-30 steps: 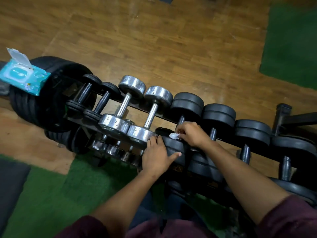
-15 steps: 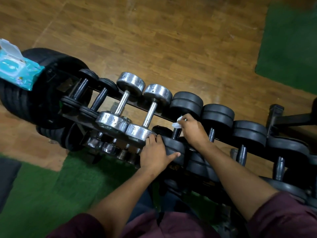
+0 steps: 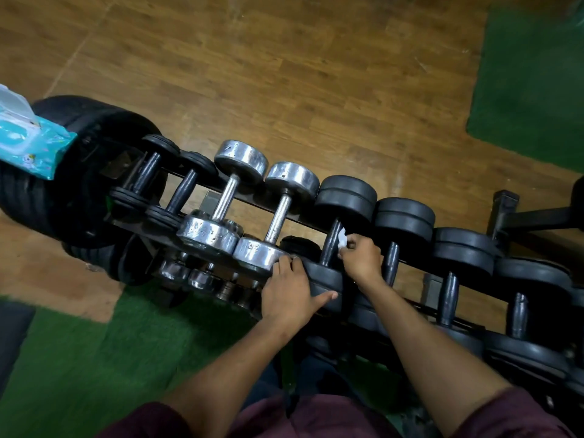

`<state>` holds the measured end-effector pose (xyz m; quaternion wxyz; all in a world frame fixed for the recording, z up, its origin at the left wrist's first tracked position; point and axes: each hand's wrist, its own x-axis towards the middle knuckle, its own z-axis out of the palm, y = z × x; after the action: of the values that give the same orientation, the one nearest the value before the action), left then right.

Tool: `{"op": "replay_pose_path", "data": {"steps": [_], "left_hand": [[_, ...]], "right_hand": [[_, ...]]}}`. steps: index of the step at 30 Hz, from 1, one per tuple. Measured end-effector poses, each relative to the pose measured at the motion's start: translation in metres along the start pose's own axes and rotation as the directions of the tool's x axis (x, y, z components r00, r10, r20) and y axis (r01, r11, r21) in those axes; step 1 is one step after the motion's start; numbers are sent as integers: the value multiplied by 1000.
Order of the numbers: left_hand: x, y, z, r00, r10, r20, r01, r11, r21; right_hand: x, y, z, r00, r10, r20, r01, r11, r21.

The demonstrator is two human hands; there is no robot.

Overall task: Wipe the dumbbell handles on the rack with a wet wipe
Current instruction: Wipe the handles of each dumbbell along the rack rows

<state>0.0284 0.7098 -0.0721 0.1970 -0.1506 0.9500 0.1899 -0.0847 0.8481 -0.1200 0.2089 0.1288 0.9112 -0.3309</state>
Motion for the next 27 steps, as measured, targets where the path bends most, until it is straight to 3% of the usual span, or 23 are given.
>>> {"op": "replay_pose_path", "data": {"steps": [3, 7, 9, 11, 14, 20, 27], "left_hand": [[1, 0, -2, 1000, -1, 19, 1, 1000, 7], [1, -1, -2, 1000, 5, 24, -6, 1000, 19], [2, -1, -2, 1000, 12, 24, -12, 1000, 21], [2, -1, -3, 1000, 11, 21, -11, 1000, 23], [2, -1, -3, 1000, 10, 22, -11, 999, 32], [3, 0, -3, 999, 9, 33, -10, 1000, 20], [3, 0, -5, 1000, 0, 30, 0, 1000, 12]], "right_hand": [[7, -1, -1, 995, 87, 42, -95, 968, 234], [24, -10, 0, 986, 166, -6, -159, 951, 264], [25, -9, 1, 968, 234, 96, -253, 903, 348], [20, -6, -3, 918, 273, 287, -377, 825, 420], [16, 1, -12, 836, 287, 468, -484, 789, 379], [12, -1, -9, 812, 262, 521, -438, 865, 246], [12, 2, -22, 800, 125, 587, -138, 990, -22]]}}
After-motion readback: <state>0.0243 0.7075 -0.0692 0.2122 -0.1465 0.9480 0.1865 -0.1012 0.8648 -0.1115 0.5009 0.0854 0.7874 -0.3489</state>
